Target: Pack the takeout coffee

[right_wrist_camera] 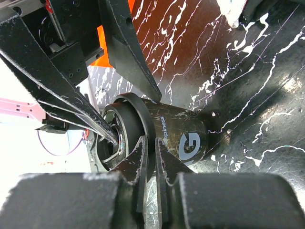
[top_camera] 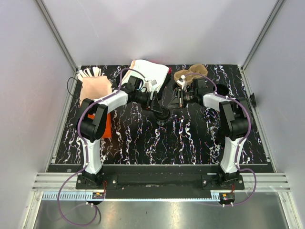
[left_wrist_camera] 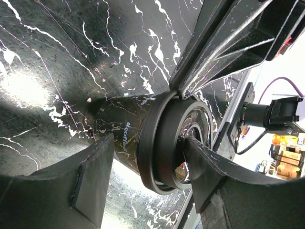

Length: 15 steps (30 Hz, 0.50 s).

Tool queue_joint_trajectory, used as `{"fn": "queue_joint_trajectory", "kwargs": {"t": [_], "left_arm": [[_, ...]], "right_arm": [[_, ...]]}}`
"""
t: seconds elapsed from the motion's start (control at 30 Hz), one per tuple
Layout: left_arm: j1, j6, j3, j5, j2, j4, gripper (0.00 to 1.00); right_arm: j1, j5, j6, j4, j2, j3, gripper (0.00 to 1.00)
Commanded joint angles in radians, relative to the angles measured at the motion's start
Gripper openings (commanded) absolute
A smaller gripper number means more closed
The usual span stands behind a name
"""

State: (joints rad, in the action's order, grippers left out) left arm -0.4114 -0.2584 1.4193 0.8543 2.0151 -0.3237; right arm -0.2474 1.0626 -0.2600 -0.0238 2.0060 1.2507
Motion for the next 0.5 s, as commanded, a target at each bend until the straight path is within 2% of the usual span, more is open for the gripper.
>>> {"fn": "queue_joint_trajectory", "kwargs": {"t": [0.0, 0.1, 0.23, 0.47], "left_arm": [[-0.020, 0.074, -0.008, -0.152, 0.005, -0.029, 0.63], [-0.018, 0.076, -0.008, -0.156, 0.005, -0.034, 0.62], [-0.020, 0.071, -0.005, -0.159, 0.007, -0.034, 0.62], [-0.021, 0.074, -0.008, -0.166, 0.002, -0.035, 0.62]], "right_arm": [[-0.059, -0.133, 0.088, -0.143, 0.020, -0.025, 0.06], [-0.056, -0.145, 0.093, -0.154, -0.015, -0.004, 0.08], [-0.094, -0.287, 0.175, -0.209, -0.032, 0.007, 0.08], [-0.101, -0.406, 0.214, -0.217, -0.038, -0.020, 0.08]]}}
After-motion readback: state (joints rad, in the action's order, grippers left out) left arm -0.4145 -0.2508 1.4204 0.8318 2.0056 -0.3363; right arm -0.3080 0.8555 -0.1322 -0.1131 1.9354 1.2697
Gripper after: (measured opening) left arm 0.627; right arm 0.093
